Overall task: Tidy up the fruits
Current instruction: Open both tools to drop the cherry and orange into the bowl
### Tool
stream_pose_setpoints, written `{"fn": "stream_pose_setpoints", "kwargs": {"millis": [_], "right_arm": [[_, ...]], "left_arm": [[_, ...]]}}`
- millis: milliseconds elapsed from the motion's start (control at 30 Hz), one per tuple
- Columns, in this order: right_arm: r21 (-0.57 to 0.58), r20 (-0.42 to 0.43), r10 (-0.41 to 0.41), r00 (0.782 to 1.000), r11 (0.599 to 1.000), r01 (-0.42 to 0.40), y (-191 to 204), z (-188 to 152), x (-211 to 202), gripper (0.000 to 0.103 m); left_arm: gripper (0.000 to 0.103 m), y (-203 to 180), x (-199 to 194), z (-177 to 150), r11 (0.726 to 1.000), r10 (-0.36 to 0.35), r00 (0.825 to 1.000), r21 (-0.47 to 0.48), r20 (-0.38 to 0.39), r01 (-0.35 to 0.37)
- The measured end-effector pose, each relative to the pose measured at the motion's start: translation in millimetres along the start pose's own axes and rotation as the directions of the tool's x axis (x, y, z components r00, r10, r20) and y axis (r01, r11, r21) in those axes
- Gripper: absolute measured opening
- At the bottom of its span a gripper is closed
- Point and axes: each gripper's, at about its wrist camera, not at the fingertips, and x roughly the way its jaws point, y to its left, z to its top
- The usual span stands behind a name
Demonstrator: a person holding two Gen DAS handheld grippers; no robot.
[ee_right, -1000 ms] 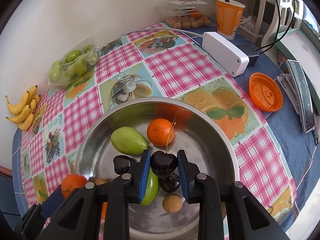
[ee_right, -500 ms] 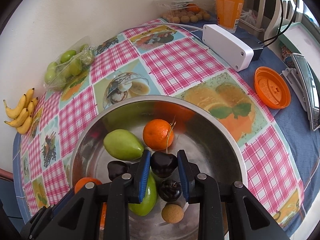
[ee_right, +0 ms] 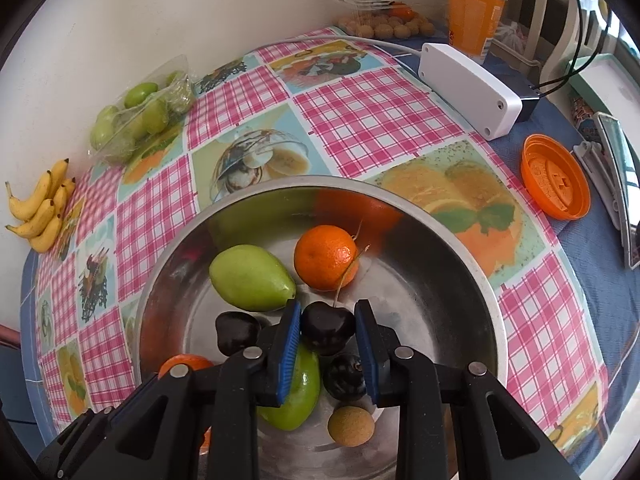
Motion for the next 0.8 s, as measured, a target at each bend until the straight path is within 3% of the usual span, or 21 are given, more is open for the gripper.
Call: {"fn": "stream_pose_setpoints", "kwargs": {"millis": [233, 333, 367, 500, 600, 700, 767, 800], "right_arm": [[-0.010, -0.003, -0.004, 1.000, 1.000, 0.004, 0.2, -0.3, 0.7, 0.035], [-0.022, 0.000, -0.005, 1.000, 1.000, 0.005, 1.9, 0.0, 0.6, 0.058], [-0.026, 0.004, -0.004, 1.000, 1.000, 0.004, 2.5, 0.3, 0.1, 0.059], [-0.043, 0.018, -0.009, 1.000, 0.999, 0.010, 5.2, 1.7, -3.7, 0.062], [-0.055, 0.023, -0.005, 1.000, 0.998, 0.007, 6.8, 2.1, -5.5, 0.070], [-0.071, 0.022, 0.001, 1.000, 0.997, 0.000, 8.8, 3.2, -5.0, 0.071], [-0.081, 0.018, 0.005, 1.000, 0.997, -0.004, 10.3, 3.1, -4.2, 0.071], [-0.085, 0.017, 0.007, 1.000, 0.996, -0.005, 10.5, 3.0, -4.1, 0.071]], "left_arm": [[0.040, -0.7, -4.9, 0.2, 1.000, -0.009, 1.000, 0.004, 0.005, 0.009], [0.040, 2.7, -8.4, 1.3, 1.000, -0.008, 1.000, -0.013, 0.008, 0.008], [0.040, 4.6, -9.8, 1.7, 1.000, 0.001, 1.000, -0.023, 0.008, -0.001], [0.041, 21.2, -14.4, 2.5, 0.993, 0.061, 0.998, -0.106, -0.003, -0.061], [0.044, 42.5, -17.4, 1.5, 0.974, 0.111, 0.994, -0.196, -0.021, -0.113], [0.044, 59.6, -22.7, 0.2, 0.954, 0.151, 0.988, -0.260, -0.024, -0.152], [0.049, 69.7, -26.9, -0.6, 0.937, 0.189, 0.982, -0.296, -0.024, -0.187], [0.062, 74.1, -28.3, -1.2, 0.929, 0.208, 0.978, -0.309, -0.024, -0.205]]}}
